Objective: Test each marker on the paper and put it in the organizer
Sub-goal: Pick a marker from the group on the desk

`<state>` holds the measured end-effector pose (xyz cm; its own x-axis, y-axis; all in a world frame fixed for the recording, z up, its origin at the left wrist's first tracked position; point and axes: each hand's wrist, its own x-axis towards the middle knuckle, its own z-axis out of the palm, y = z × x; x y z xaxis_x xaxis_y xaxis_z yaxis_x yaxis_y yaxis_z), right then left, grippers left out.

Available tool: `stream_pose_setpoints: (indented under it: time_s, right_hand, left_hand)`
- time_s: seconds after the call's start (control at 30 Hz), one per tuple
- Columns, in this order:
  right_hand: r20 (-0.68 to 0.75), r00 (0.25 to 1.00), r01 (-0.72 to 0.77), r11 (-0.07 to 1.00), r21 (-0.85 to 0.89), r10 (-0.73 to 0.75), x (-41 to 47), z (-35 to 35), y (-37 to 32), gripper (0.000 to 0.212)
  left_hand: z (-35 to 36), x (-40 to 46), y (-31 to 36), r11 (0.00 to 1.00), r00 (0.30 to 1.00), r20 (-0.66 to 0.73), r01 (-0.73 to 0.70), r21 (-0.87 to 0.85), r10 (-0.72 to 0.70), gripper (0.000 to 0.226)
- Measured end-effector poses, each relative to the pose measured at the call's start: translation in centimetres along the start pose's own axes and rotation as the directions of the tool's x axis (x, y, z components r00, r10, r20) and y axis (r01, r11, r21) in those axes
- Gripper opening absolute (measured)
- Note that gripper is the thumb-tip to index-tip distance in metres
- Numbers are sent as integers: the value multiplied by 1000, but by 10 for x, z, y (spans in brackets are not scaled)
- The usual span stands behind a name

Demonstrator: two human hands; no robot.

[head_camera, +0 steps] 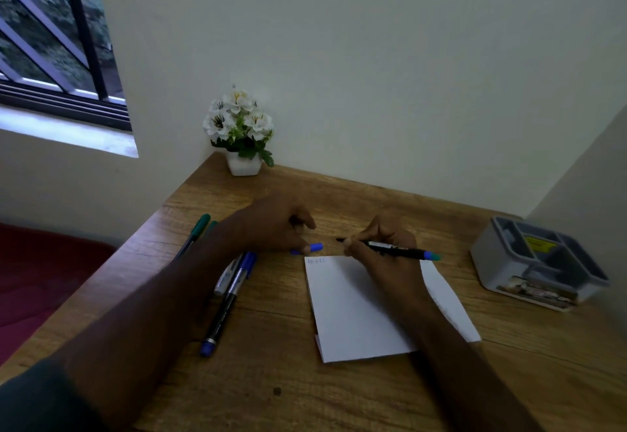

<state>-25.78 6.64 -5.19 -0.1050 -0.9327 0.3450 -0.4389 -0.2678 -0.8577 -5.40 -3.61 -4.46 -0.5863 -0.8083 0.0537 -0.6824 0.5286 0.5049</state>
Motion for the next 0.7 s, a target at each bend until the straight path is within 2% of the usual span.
stream_pose_setpoints:
  time_s: [0.1, 0.17, 0.23, 0.3, 0.43, 0.7]
  right_hand:
    - [81, 995, 52, 998, 41, -55, -2, -1, 2, 17]
    - [89, 995, 36, 997, 69, -42, -1, -1, 7, 18]
    - [69, 997, 13, 994, 107, -21, 3, -3, 9, 11]
    - [29, 1000, 4, 986, 165, -9, 5, -5, 11, 6]
    - [-83, 996, 51, 965, 257, -31, 6, -12, 9, 8]
    - [-118, 991, 108, 916, 387, -68, 8, -12, 11, 10]
  left_hand:
    - [4, 1, -2, 996, 999, 30, -24, 82, 21, 30]
    - [7, 2, -4, 997, 998, 42, -44, 69, 41, 22]
    - [8, 3, -5, 996, 999, -1, -46, 75, 46, 17]
    - [8, 2, -4, 998, 992, -109, -61, 14, 63, 15]
    - [4, -6, 14, 946, 951, -288, -194, -261, 116, 16]
    - [6, -6, 20, 915, 938, -321, -241, -325, 133, 22]
